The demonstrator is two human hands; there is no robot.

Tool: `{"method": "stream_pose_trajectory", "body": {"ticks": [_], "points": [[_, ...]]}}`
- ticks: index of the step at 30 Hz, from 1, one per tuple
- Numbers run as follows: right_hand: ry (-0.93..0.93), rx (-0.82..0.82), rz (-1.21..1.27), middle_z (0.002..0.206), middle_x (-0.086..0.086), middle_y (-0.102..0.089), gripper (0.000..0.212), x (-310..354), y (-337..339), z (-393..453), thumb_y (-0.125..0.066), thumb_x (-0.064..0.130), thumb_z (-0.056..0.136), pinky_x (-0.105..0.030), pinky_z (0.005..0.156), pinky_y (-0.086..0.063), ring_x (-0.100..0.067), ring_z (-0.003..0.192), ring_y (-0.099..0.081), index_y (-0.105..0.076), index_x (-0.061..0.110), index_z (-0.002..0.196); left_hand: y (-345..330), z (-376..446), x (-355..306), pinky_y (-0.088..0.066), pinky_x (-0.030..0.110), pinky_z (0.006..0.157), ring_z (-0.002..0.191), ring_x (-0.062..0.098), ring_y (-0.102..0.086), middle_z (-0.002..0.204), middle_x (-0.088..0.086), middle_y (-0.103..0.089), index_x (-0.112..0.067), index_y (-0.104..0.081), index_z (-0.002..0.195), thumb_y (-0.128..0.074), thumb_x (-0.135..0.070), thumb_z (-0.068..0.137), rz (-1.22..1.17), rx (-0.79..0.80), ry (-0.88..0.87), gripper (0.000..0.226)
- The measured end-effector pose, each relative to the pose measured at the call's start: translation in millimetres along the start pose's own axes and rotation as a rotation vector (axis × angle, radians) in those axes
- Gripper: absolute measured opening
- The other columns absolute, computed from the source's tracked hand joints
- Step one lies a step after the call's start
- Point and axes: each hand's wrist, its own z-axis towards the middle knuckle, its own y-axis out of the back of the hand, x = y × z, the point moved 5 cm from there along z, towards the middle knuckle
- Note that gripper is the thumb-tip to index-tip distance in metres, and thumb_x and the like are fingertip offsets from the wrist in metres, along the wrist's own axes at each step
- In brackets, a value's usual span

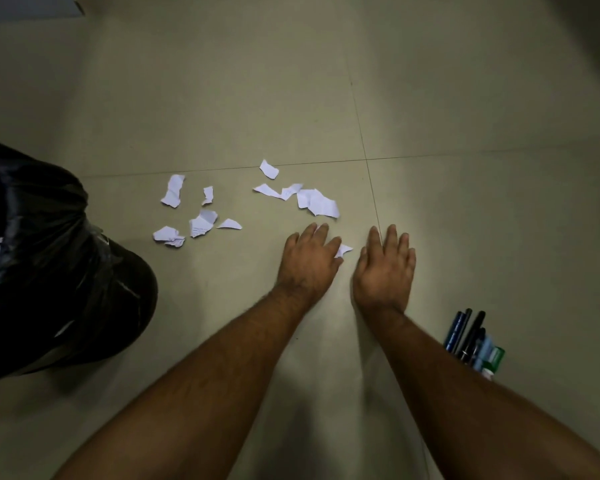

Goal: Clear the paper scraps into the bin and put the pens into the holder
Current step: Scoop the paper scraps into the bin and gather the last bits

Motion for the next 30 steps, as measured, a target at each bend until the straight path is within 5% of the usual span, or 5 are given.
{"method": "stream_pose_trajectory", "body": {"ticks": [7,11,15,22,30], "points": [[-0.098,0.006,0.011,0.157,-0.018,-0.030,0.054,39.2,-8.5,10.9,-0.033,0.039,0.097,-0.056,0.118,-0.015,-0.038,0.146,-0.024,-0.040,0.020,0.148,33.0,8.4,41.3,-0.046,0.036,0.078,0.095,0.028,-0.061,0.099,0.002,-0.064,-0.014,-0.061,0.098,-0.059,-0.027,0.077,-0.303,-0.260,0.091,0.025],[-0.124,-0.009,-0.008,0.159,-0.015,-0.029,0.053,37.8,-14.4,11.8,-0.038,0.038,0.099,-0.056,0.118,-0.014,-0.037,0.147,-0.023,-0.038,0.022,0.149,37.3,50.2,81.9,-0.044,0.042,0.098,0.122,0.029,-0.053,0.130,0.008,-0.060,-0.010,-0.055,0.129,-0.056,-0.034,0.084,-0.329,-0.241,0.222,0.051],[-0.115,-0.009,-0.049,0.159,-0.015,-0.027,0.054,41.0,-14.9,13.8,-0.036,0.039,0.099,-0.056,0.118,-0.014,-0.037,0.147,-0.022,-0.036,0.022,0.150,25.6,92.1,112.8,-0.021,0.040,0.120,0.149,0.028,-0.022,0.160,0.013,-0.027,-0.012,-0.031,0.151,-0.049,-0.044,0.094,-0.252,0.002,0.312,0.067],[-0.098,0.050,-0.074,0.161,-0.015,-0.023,0.058,39.9,-13.7,12.6,-0.029,0.043,0.100,-0.057,0.119,-0.014,-0.038,0.149,-0.018,-0.029,0.021,0.153,12.7,51.0,48.1,-0.036,0.043,0.112,0.135,0.027,-0.046,0.142,0.010,-0.055,-0.011,-0.054,0.137,-0.038,-0.043,0.087,-0.382,-0.060,-0.001,0.062],[-0.050,0.024,-0.095,0.159,-0.015,-0.028,0.057,41.8,-12.6,11.2,-0.032,0.038,0.098,-0.061,0.116,-0.015,-0.042,0.146,-0.023,-0.034,0.016,0.151,18.5,38.7,53.0,-0.034,0.046,0.113,0.137,0.029,-0.045,0.145,0.013,-0.050,-0.010,-0.054,0.137,-0.037,-0.031,0.092,-0.343,-0.208,0.005,0.052]]}}
